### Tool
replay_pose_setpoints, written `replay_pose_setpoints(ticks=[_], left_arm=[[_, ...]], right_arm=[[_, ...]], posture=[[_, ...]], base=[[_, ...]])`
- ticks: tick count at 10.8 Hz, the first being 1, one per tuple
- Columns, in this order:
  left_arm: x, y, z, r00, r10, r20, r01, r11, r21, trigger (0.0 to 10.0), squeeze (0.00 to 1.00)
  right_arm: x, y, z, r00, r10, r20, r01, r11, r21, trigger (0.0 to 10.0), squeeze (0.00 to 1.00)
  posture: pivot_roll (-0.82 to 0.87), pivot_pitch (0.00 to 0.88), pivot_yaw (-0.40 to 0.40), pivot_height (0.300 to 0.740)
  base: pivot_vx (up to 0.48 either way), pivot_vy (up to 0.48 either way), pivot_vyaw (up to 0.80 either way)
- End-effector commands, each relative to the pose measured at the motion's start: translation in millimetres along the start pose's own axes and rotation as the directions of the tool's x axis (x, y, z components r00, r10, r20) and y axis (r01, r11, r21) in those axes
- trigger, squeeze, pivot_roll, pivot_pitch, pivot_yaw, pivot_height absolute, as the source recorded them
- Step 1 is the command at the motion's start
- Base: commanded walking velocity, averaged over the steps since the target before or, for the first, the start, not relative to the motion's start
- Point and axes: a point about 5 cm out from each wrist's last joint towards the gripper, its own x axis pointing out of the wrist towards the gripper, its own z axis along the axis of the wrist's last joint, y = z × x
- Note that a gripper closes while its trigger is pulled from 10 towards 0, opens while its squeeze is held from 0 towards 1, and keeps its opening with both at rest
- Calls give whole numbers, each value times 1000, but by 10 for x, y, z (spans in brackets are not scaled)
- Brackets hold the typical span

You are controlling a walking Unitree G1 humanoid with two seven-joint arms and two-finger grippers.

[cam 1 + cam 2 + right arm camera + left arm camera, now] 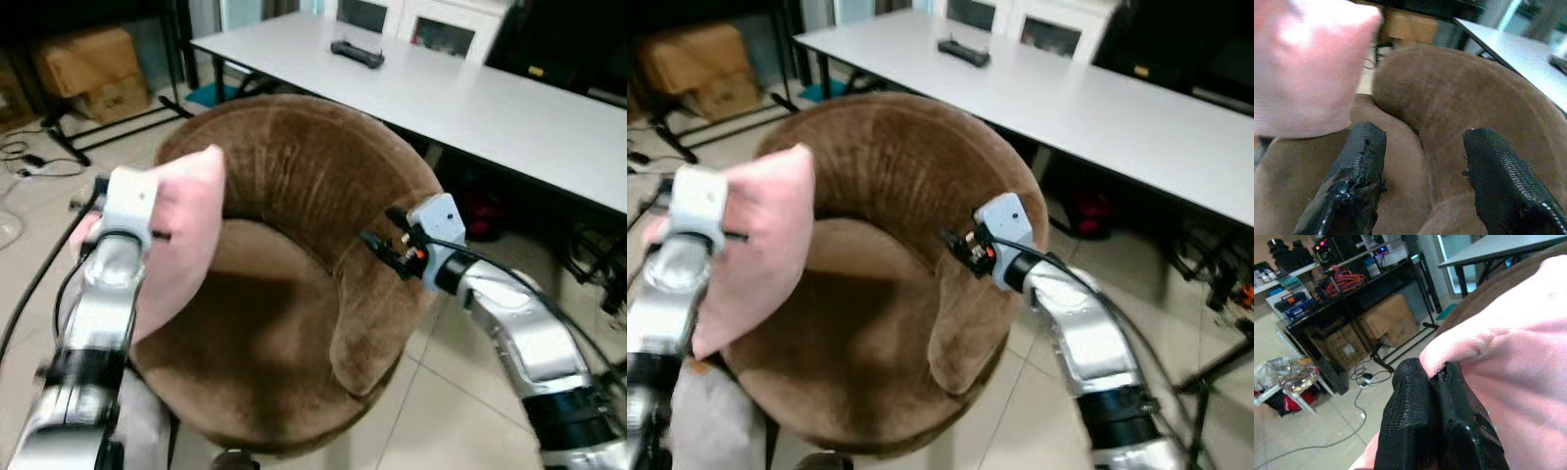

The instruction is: Move the pillow to the sofa from floor

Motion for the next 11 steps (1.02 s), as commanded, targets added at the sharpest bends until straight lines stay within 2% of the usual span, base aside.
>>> replay_pose_setpoints(ticks=[1,2,3,4,5,6,7,9,10,11], left_arm=[[118,29,138,999,10,47,-11,1000,15,10000,0],[251,22,197,999,10,38,-11,1000,16,10000,0],[336,-14,281,999,8,46,-11,998,58,10000,0],[367,-38,334,998,2,55,-5,999,51,10000,0],[395,-178,481,993,-64,103,64,998,0,10000,0],[375,-437,649,968,-181,174,193,980,-51,10000,0],[334,-649,740,944,-251,214,263,964,-30,10000,0],[251,-950,757,931,-296,212,305,952,-11,10000,0],[200,-1089,758,917,-338,211,351,936,-27,10000,0],[175,-1144,722,918,-345,196,365,928,-74,10000,0]], right_arm=[[-37,-4,38,999,34,-3,-34,999,-34,10000,0],[-95,-4,32,998,53,-18,-54,997,-51,10000,0],[-143,-9,33,998,58,-26,-59,996,-66,10000,0],[-172,-6,40,998,59,-24,-61,996,-71,10000,0],[-206,-2,49,998,55,-17,-56,996,-76,10000,0],[-231,0,37,999,45,-20,-47,995,-84,10000,0],[-232,1,31,999,35,-18,-36,995,-93,10000,0],[-217,0,56,1000,23,-2,-23,994,-104,10000,0],[-220,-14,52,1000,13,-4,-14,994,-109,10000,0],[-212,-51,30,999,-31,-12,29,993,-117,10000,0]], posture=[[58,0,-69,740],[29,0,-52,740],[7,0,-42,740],[-11,0,-32,740],[-18,0,-28,740],[-20,0,-29,740],[-24,0,-30,740],[-28,0,-32,740],[-30,0,-32,740],[-28,0,-31,740]], base=[[0,0,0],[0,0,0],[0,0,0],[0,0,0],[0,0,0],[0,0,0],[0,0,0],[0,0,0],[0,0,0],[0,0,0]])
